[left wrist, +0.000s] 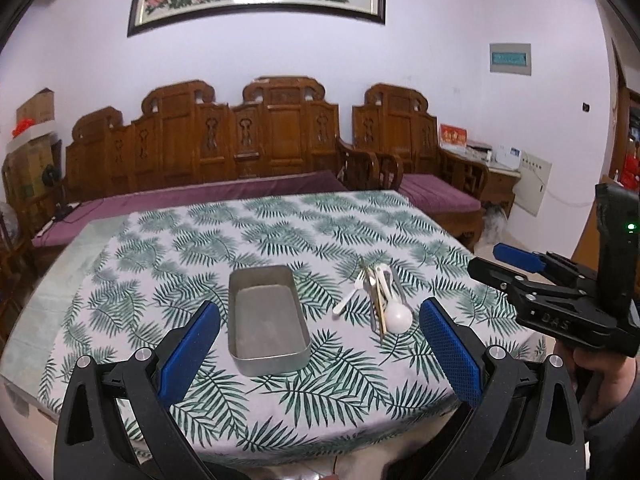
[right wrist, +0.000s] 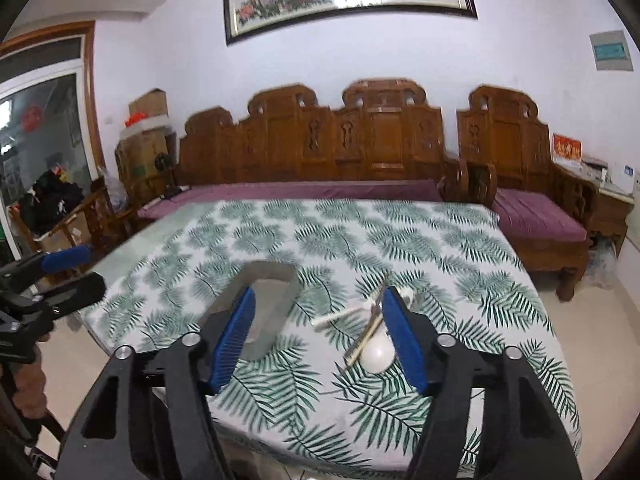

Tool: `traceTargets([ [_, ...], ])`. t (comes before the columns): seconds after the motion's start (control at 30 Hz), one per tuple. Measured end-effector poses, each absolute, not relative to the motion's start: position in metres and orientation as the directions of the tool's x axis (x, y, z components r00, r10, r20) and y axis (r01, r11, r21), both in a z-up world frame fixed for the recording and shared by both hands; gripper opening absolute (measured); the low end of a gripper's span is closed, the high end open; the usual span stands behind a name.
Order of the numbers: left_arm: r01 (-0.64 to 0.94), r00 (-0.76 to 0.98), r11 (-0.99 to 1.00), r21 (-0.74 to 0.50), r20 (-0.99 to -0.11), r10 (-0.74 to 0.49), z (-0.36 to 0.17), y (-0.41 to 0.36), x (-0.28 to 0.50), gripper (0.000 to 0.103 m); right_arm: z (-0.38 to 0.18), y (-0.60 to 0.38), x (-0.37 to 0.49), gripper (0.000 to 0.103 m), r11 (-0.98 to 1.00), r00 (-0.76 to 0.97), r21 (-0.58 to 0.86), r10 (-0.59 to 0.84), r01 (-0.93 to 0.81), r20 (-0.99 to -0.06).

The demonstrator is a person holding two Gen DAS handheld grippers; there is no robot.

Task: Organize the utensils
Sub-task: 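Reach the left tool down to the utensil pile and grasp the white plastic fork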

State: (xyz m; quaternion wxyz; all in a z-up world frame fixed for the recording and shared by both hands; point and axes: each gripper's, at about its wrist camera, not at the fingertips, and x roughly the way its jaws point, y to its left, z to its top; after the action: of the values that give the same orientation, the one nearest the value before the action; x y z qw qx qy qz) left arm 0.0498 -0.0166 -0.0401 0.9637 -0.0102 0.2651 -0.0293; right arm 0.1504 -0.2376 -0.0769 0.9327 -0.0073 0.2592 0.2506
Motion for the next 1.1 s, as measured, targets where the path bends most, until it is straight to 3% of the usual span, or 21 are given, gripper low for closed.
traceTargets([
  [0.33, 0.091, 0.799, 0.995, -0.045, -0.593, -0.100, -0.086, -0.018, 0.101, 0.096, -0.133, -0.245, 0.219, 0.048, 0.896, 0.706, 0.140, 0.421, -0.422, -0.569],
  [0.53, 0.114, 0.768, 0.993, -0.037, -0.630, -0.112, -0.109, -0.024, 0.127, 0.086, -0.157, -0.247, 0.267, 0.037, 0.900, 0.682, 0.144, 0.410, -0.412, -0.605],
  [1.1, 0.222, 0.609, 0.975, -0.028, -0.777, -0.161, -0.170, -0.062, 0.244, 0.059, -0.232, -0.258, 0.345, 0.035, 0.886, 0.562, 0.249, 0.444, -0.390, -0.698],
])
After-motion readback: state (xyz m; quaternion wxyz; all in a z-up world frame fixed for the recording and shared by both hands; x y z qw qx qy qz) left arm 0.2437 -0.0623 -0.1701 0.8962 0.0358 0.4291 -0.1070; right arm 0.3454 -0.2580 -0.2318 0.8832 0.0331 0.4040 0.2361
